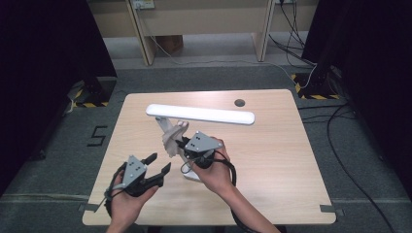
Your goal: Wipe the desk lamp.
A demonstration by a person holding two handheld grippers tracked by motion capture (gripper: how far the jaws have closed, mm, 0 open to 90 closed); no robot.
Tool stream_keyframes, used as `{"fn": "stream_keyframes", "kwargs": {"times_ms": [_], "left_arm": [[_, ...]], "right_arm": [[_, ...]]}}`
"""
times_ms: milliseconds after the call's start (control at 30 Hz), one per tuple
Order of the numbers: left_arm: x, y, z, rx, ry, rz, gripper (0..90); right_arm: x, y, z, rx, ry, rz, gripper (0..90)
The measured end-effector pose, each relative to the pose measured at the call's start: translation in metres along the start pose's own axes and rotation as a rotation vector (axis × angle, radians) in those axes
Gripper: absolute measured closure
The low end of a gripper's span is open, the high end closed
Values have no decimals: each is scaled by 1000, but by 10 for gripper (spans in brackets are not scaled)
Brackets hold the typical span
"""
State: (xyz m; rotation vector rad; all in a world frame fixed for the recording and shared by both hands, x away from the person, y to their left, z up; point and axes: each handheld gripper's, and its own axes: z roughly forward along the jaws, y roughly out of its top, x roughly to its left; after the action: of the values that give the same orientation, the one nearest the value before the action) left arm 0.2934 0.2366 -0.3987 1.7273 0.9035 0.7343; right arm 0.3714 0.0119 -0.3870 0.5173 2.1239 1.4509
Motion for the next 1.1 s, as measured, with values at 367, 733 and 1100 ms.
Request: {"fn": "stream_keyframes", "kwargs": {"times_ms": [367, 733, 1100], "left_arm": [[21, 47, -1, -150, 8, -92, 447], [29, 71, 39, -178, -9, -156, 475], [23, 74, 60, -198, 18, -152, 609]], "right_arm": [[0, -3, 1, -7, -1, -21, 826], [1, -5, 1, -3, -3, -16, 826], [1, -7, 4, 3, 9, -18, 828]]}}
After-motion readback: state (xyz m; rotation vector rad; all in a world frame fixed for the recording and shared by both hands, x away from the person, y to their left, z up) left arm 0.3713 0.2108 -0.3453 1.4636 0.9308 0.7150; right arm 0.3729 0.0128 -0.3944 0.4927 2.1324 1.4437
